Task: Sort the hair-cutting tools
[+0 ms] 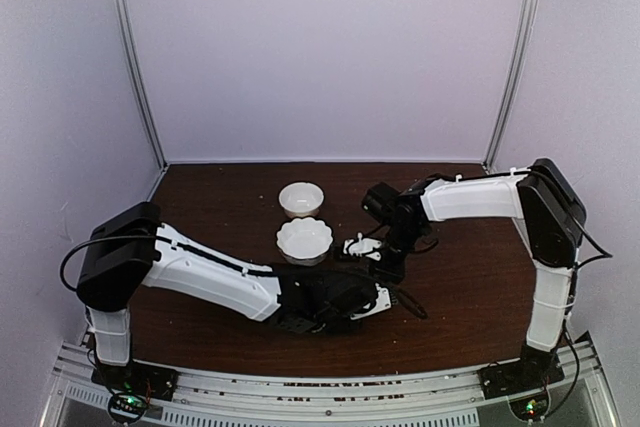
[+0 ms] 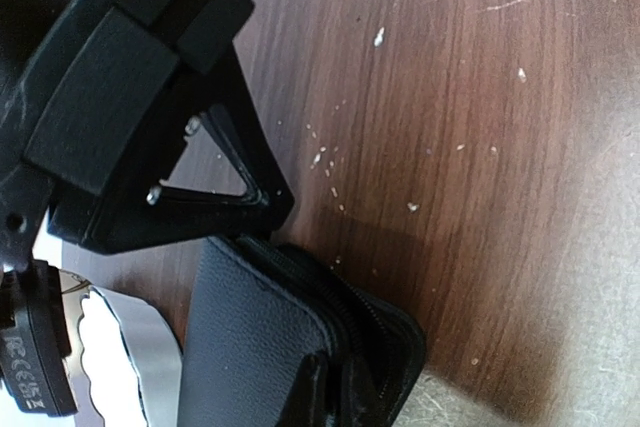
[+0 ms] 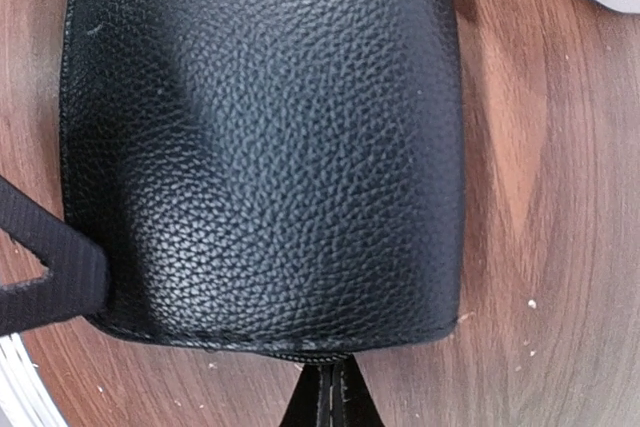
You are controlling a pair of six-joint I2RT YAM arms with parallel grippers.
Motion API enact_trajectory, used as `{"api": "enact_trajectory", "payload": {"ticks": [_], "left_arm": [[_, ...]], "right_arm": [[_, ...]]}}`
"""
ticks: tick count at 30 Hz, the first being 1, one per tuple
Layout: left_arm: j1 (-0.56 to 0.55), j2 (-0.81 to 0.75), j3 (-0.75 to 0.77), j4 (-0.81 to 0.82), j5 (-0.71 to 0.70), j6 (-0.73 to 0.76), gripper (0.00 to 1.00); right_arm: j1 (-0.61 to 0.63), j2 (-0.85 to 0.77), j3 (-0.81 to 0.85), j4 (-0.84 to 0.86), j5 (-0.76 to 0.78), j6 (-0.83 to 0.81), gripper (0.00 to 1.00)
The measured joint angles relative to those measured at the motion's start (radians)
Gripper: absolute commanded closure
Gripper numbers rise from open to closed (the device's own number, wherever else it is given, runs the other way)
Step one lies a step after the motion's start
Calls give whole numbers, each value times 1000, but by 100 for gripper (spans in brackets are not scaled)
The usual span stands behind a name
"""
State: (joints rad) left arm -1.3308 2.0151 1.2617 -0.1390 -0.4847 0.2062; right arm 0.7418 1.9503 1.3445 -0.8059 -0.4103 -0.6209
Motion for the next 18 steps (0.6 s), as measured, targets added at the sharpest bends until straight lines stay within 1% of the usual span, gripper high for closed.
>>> {"api": "enact_trajectory", "payload": {"ticks": [5, 10, 18], "left_arm": [[3, -27, -40, 46, 18, -7, 100], [16, -29, -43, 61, 22, -19, 100], [17, -29, -51, 72, 29, -34, 100]], "right_arm": [[-33, 0, 10, -12, -7, 4, 100], [-74, 2, 26, -46, -22, 14, 100], [-72, 4, 39, -56, -13, 25, 100]]}}
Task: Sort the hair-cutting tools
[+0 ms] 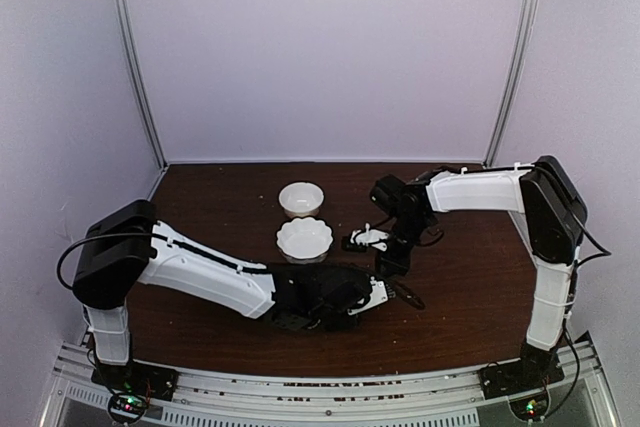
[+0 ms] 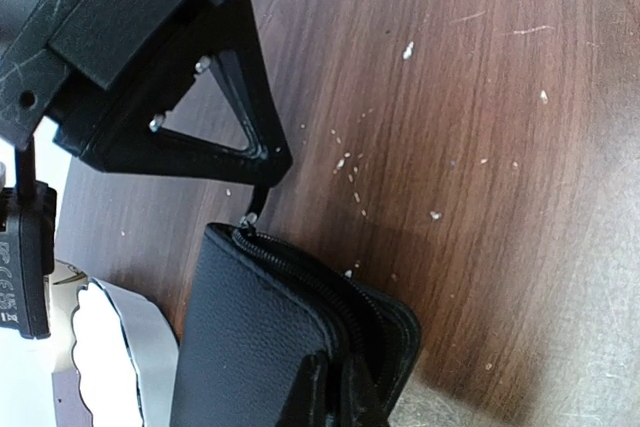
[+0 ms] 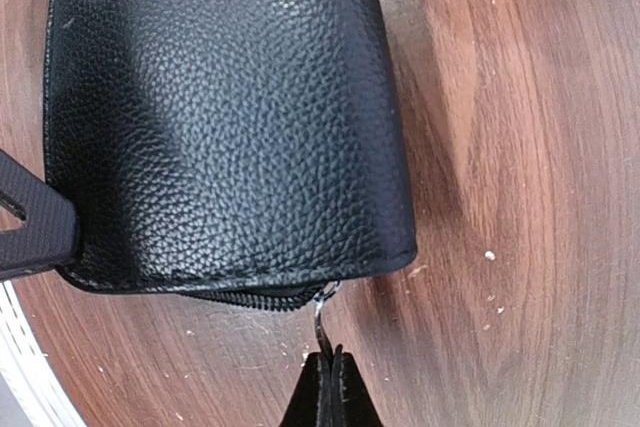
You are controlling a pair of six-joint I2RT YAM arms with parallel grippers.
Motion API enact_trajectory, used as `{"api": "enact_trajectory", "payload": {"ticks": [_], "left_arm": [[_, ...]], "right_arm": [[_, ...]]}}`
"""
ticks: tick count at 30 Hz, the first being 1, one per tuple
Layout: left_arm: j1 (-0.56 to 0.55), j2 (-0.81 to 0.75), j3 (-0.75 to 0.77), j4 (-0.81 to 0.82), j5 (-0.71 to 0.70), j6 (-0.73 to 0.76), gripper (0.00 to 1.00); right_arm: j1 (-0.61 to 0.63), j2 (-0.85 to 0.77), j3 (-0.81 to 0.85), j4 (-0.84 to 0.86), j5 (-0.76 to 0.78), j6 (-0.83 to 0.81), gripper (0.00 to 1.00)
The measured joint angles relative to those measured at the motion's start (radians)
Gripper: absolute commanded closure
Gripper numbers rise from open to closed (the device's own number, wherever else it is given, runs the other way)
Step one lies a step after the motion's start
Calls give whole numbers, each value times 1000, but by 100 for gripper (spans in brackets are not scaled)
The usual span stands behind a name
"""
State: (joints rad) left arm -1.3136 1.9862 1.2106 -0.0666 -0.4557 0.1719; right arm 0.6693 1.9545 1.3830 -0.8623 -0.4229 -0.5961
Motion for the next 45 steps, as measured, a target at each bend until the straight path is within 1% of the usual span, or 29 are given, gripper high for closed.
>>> {"api": "enact_trajectory", "payload": {"ticks": [4, 9, 15, 18, 21, 22, 24, 26, 30, 33, 36, 39, 41, 45], "left_arm": [[0, 0, 2, -1, -1, -8, 100], [-1, 2, 3, -6, 8, -15, 100], [1, 2, 3, -1, 12, -26, 100], [0, 2, 7, -2, 14, -34, 100], [1, 0, 6, -2, 14, -47, 80], [0, -2, 4, -1, 14, -50, 75], [0, -22, -25, 8, 9, -66, 68], [0, -65, -71, -6, -10, -78, 64], [3, -188, -166, -52, -33, -107, 58], [4, -270, -192, -76, -43, -127, 58], [10, -293, -191, -76, -48, -138, 58], [30, -283, -192, -81, -48, -158, 55], [59, -279, -198, -84, -42, -180, 52], [128, -279, -227, -84, 9, -232, 52]], "right_arm": [[12, -2, -6, -4, -6, -11, 100], [44, -55, -83, 29, -3, -34, 100], [140, -105, -165, 40, -19, -29, 100], [152, -97, -164, 43, -37, -20, 100], [146, -91, -160, 39, -50, -15, 100], [143, -89, -158, 35, -56, -14, 100], [134, -89, -157, 29, -66, -15, 100], [114, -89, -157, 8, -74, -19, 100], [58, -89, -157, -45, -66, -34, 100], [-3, -84, -141, -70, -34, -37, 100], [-72, -46, -55, -89, 15, -20, 100], [-108, -6, 21, -77, 58, 2, 100], [-114, 21, 60, -75, 68, 19, 100], [-90, 59, 90, -76, 77, 37, 100]]}}
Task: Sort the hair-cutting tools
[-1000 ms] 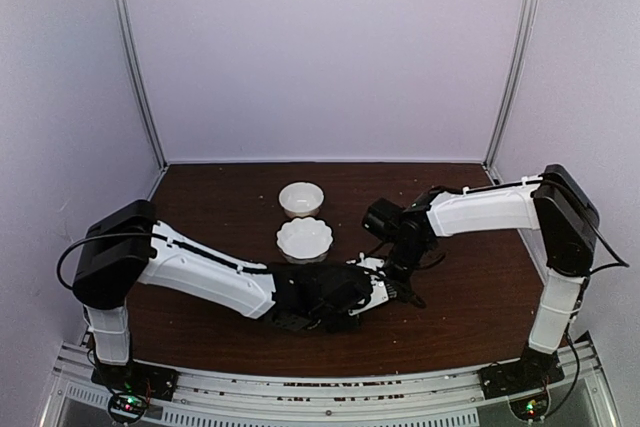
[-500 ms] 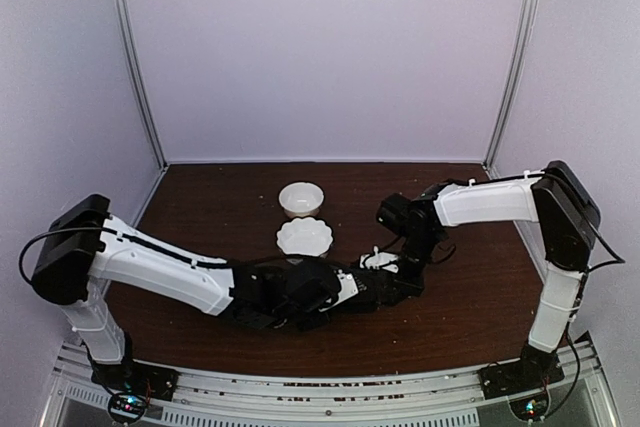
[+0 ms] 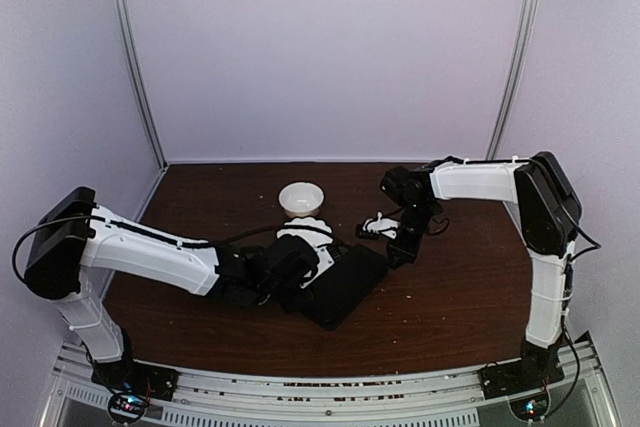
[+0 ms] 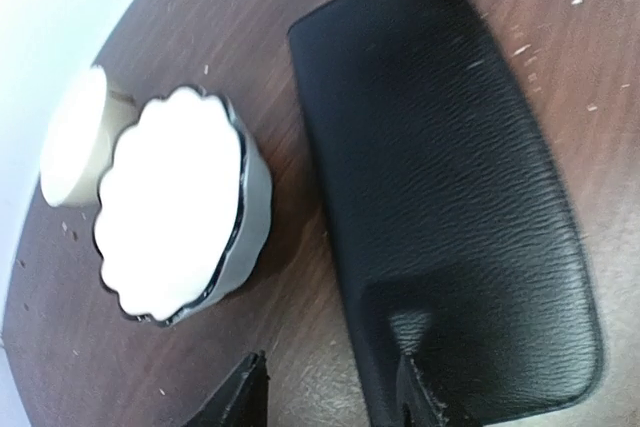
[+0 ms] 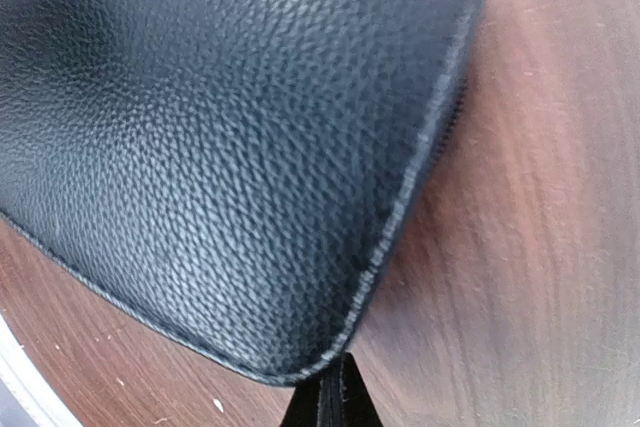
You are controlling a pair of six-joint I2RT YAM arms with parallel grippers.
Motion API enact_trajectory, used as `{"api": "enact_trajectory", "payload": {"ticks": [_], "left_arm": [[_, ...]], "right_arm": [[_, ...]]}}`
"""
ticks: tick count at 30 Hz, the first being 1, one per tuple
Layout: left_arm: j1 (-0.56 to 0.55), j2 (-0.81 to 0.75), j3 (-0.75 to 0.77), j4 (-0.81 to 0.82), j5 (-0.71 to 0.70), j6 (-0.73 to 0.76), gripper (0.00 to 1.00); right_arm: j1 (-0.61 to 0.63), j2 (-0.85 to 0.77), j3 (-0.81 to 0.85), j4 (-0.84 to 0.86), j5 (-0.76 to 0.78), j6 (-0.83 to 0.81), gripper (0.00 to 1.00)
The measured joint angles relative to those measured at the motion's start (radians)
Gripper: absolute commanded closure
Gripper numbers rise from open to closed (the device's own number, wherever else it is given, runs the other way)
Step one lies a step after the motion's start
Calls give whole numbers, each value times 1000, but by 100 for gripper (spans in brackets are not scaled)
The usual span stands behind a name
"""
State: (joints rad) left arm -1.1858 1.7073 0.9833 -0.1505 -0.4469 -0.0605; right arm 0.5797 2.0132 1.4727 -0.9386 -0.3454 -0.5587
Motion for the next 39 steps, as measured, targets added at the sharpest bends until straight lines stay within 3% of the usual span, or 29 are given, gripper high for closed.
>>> {"api": "enact_trajectory", "payload": {"ticks": [5, 23, 31, 39], "left_arm": [[60, 0, -38, -1, 62, -50, 53], [66, 17, -91, 95, 270, -115, 65], [-40, -7, -93, 61, 283, -127, 59], [-51, -66, -108, -11, 215, -153, 54]], "right_arm": [[52, 26, 13, -1, 19, 13, 100], [154, 100, 141, -60, 154, 16, 100], [218, 129, 225, -29, 105, 8, 100], [276, 134, 244, -13, 2, -18, 100]]}}
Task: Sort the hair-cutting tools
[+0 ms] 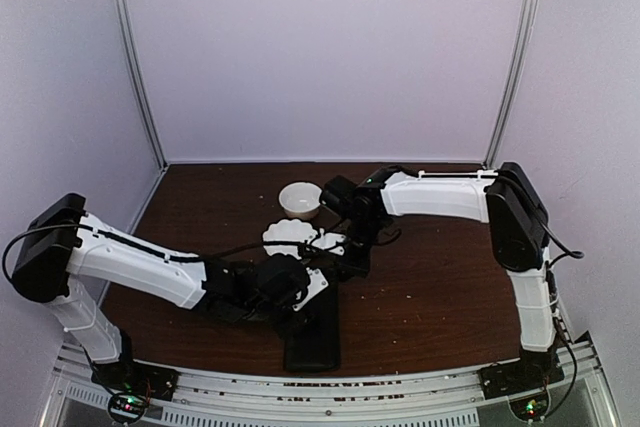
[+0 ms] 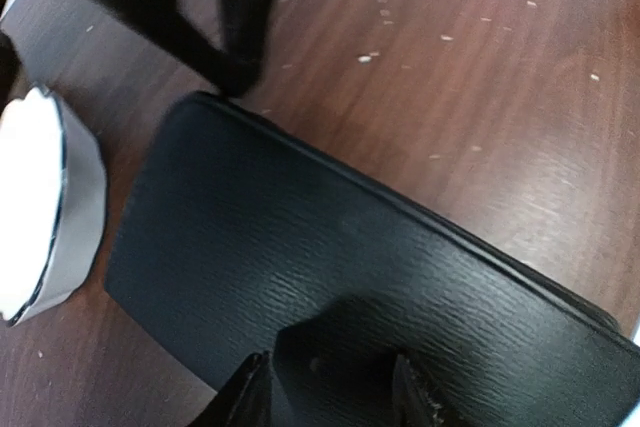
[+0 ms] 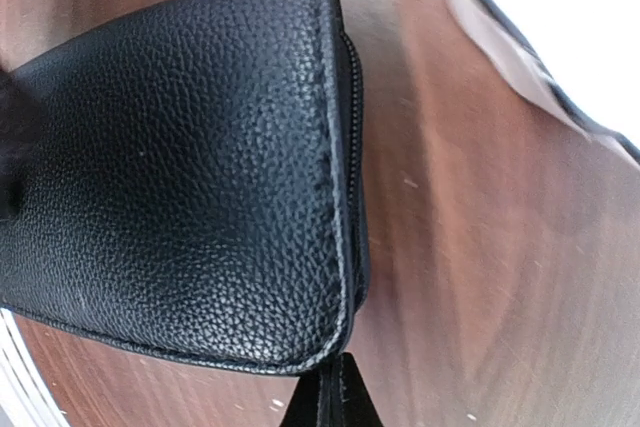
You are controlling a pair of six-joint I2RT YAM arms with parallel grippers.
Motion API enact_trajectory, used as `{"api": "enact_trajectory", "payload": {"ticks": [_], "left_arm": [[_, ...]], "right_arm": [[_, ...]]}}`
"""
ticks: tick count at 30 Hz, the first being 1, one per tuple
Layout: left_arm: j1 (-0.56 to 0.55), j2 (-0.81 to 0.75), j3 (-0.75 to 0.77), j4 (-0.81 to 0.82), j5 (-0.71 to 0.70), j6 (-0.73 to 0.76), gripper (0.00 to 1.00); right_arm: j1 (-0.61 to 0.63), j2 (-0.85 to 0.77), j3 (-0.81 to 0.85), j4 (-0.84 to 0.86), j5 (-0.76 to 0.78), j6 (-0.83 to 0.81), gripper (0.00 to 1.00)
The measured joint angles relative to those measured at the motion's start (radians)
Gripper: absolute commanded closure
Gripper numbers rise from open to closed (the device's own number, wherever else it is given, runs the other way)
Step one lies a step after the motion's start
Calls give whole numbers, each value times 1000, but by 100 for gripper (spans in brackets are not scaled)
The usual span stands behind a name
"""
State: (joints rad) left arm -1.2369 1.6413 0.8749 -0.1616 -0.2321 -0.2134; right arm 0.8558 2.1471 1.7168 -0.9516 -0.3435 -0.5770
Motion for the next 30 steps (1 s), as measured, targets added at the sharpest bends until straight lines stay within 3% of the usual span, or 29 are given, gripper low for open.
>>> {"api": "enact_trajectory", "payload": {"ticks": [9, 16, 27, 30], "left_arm": [[130, -145, -146, 18, -14, -199, 48], [269, -193, -277, 140, 173, -389, 47], [358, -63, -294, 348, 446, -552, 59], [371, -34, -291, 396, 494, -578, 69]], "right_arm": [[60, 28, 0, 3, -32, -6, 100], [63, 39, 0, 3, -40, -6, 100], [63, 39, 0, 5, -41, -5, 100], [63, 39, 0, 4, -40, -5, 100]]}}
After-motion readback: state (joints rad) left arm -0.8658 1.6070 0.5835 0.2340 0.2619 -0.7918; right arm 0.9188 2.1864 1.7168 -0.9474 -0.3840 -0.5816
